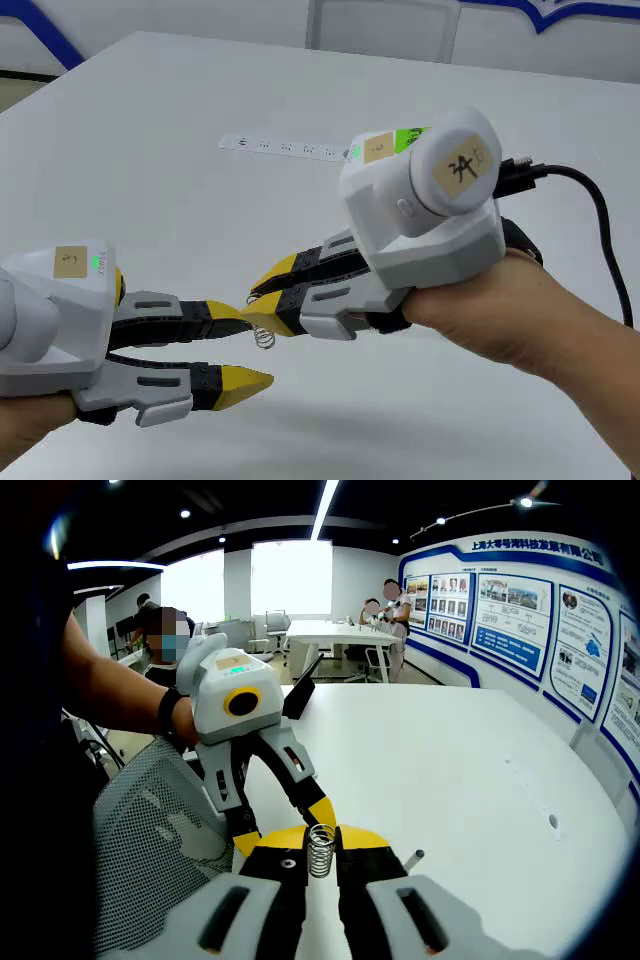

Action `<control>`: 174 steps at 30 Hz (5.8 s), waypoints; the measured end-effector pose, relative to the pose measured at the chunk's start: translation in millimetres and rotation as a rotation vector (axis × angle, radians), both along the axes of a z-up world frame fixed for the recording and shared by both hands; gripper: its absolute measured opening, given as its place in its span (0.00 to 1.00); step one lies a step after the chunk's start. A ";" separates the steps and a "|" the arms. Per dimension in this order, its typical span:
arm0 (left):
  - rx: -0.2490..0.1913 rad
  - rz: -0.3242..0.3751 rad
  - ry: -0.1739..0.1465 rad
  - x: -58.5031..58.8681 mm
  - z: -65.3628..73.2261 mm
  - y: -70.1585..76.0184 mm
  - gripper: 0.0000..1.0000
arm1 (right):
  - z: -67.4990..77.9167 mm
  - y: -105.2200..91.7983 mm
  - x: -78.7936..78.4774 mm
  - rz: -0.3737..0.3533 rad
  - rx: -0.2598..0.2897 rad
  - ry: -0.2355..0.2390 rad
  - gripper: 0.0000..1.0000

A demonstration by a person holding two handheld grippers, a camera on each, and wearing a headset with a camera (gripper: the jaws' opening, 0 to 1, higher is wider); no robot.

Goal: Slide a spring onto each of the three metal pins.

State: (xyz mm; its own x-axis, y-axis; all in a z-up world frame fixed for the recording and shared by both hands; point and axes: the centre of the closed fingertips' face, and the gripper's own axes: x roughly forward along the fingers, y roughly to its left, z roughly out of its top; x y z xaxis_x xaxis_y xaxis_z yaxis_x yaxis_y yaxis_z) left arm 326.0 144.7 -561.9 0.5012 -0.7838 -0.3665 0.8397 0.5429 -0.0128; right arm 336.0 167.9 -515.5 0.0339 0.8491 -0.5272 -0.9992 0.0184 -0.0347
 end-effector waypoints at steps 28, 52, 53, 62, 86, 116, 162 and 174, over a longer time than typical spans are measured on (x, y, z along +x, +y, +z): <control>-0.055 0.101 0.016 1.9 0.7 16.7 0.43 | 15.0 2.3 82.3 -0.255 0.189 -0.108 0.11; -0.057 0.115 0.028 0.3 -3.0 21.8 0.44 | -33.8 12.4 106.5 -0.301 0.137 -0.075 0.11; -0.057 0.115 0.029 0.1 -3.3 22.1 0.44 | -34.3 12.2 106.3 -0.302 0.136 -0.074 0.11; -0.054 0.117 0.031 0.9 -4.2 23.2 0.44 | -41.8 12.3 106.5 -0.301 0.123 -0.062 0.11; -0.049 0.115 0.037 0.0 -6.1 23.6 0.43 | -72.7 13.2 105.8 -0.296 0.049 -0.041 0.11; -0.054 0.126 0.044 0.7 -7.9 25.0 0.42 | -109.2 10.9 100.9 -0.309 -0.070 0.003 0.15; -0.075 0.119 0.035 9.2 -5.8 19.1 0.48 | -68.3 -41.8 49.3 -0.298 -0.029 -0.025 0.24; -0.074 0.119 0.037 10.0 -4.8 18.0 0.50 | -64.0 -68.5 29.5 -0.294 -0.035 -0.001 0.27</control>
